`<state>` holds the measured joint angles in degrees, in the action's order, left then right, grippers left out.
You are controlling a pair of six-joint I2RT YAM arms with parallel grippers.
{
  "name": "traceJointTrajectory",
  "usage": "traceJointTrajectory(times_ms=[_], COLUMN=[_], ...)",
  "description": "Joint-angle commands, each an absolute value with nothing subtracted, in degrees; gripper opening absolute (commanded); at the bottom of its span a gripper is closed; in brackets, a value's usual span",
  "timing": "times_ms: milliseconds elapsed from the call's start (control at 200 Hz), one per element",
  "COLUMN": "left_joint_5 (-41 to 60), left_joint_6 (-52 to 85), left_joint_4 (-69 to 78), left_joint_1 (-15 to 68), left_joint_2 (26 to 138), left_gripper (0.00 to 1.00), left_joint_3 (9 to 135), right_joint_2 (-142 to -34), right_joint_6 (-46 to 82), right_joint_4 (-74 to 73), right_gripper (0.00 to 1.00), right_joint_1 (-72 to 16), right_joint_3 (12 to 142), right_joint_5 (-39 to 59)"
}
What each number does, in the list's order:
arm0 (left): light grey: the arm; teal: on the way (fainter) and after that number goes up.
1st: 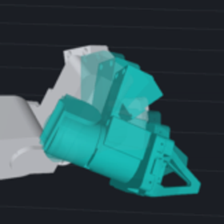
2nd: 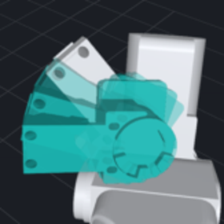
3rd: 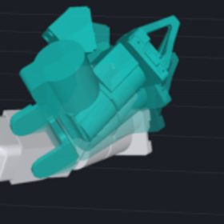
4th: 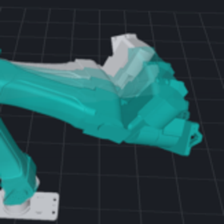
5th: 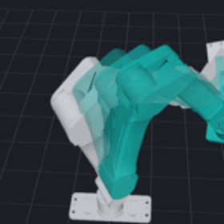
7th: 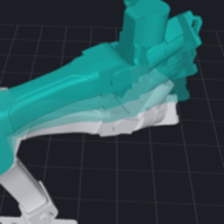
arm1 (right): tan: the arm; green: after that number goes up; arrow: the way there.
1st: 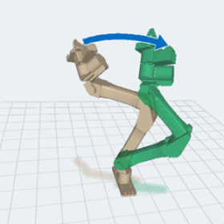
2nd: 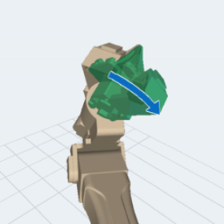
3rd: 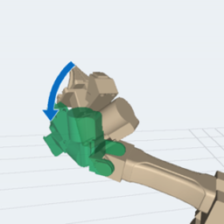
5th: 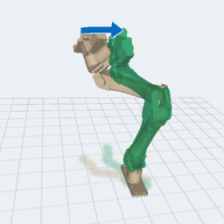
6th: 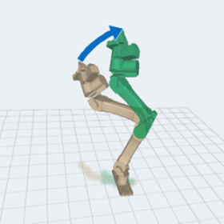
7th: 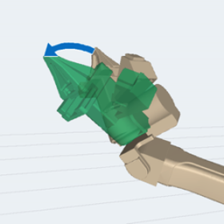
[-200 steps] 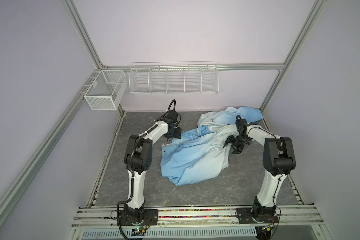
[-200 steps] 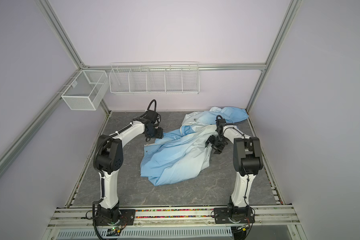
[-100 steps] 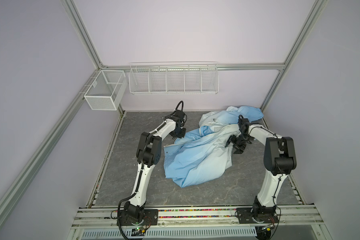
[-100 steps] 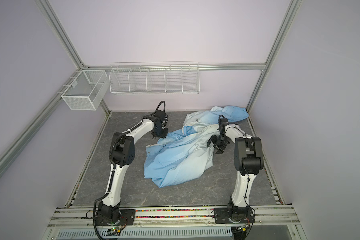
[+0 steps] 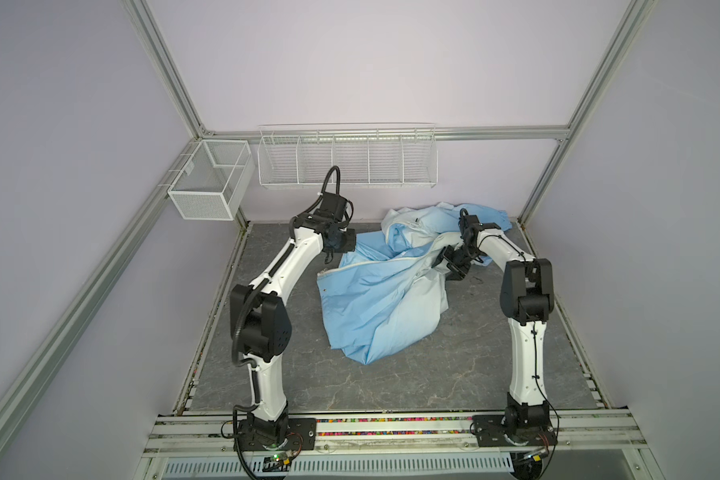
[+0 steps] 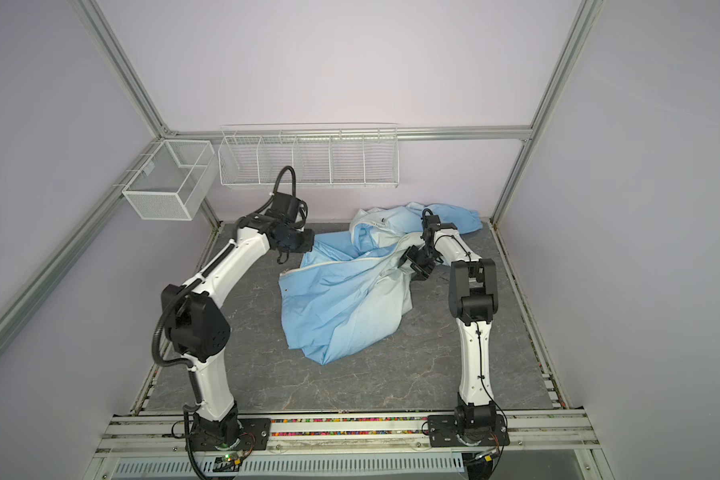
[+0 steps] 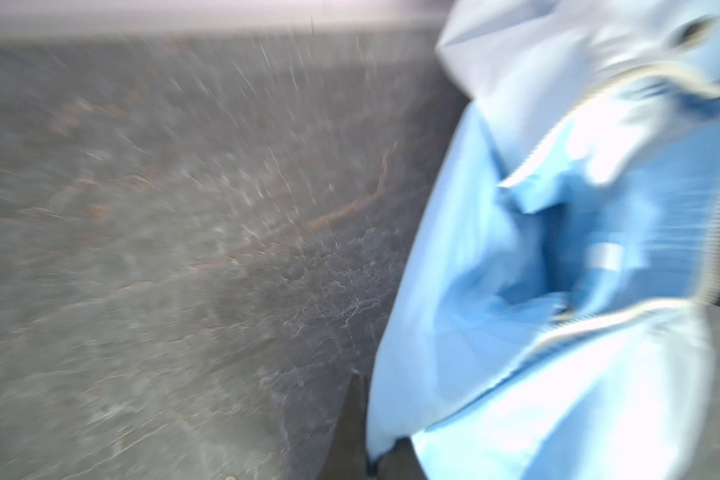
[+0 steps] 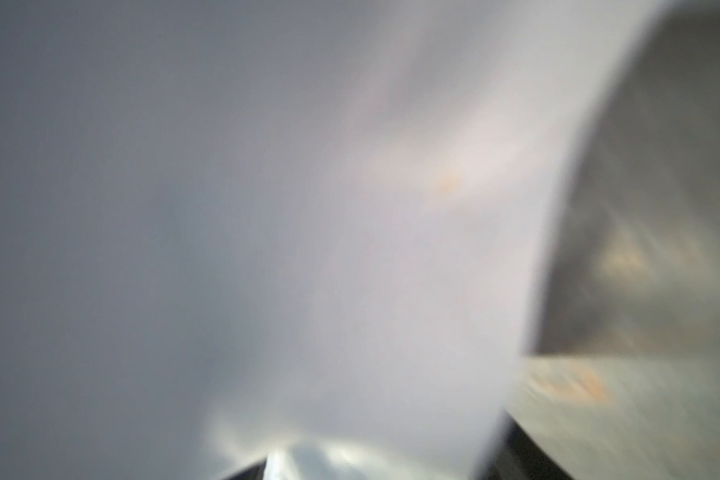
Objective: Zip up the jacket
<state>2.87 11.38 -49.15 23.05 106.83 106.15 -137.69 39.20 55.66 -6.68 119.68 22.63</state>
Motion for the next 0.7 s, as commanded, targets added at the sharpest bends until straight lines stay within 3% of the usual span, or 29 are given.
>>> traceJointTrajectory(times_ms=[0,85,155,300,445,595,695], left_joint_5=[4.39,4.57,4.62,5.53,5.81,6.01,6.63], left_joint_6=[14.59,17.09,19.62,23.91,25.33,25.29,25.42], left_joint_4=[-47.32,-43.73,-40.74,-38.13,-36.56,-37.25,-37.31], left_joint_1=[23.22,24.41,25.1,25.81,25.88,25.88,25.86], left_joint_2=[99.71,93.8,90.14,87.86,87.59,88.2,88.5], left_gripper=[0.0,0.0,0.0,0.0,0.0,0.0,0.0], left_joint_3=[99.96,91.76,84.88,77.21,75.65,76.76,77.05], right_joint_2=[-143.75,-147.09,-145.19,-132.4,-119.8,-114.25,-116.11], right_joint_6=[40.59,41.1,41.98,42.17,43.14,50.08,55.22], right_joint_4=[62.4,66.32,66.06,59.78,55.28,44.84,37.6], right_gripper=[0.7,0.71,0.72,0.76,0.78,0.77,0.75], right_joint_1=[-6.77,-6.47,-6.0,-6.64,-14.31,-23.48,-27.26], right_joint_3=[133.96,143.82,143.56,128.26,112.73,101.25,99.28], right_joint_5=[25.29,25.81,25.97,24.02,24.89,26.1,28.16])
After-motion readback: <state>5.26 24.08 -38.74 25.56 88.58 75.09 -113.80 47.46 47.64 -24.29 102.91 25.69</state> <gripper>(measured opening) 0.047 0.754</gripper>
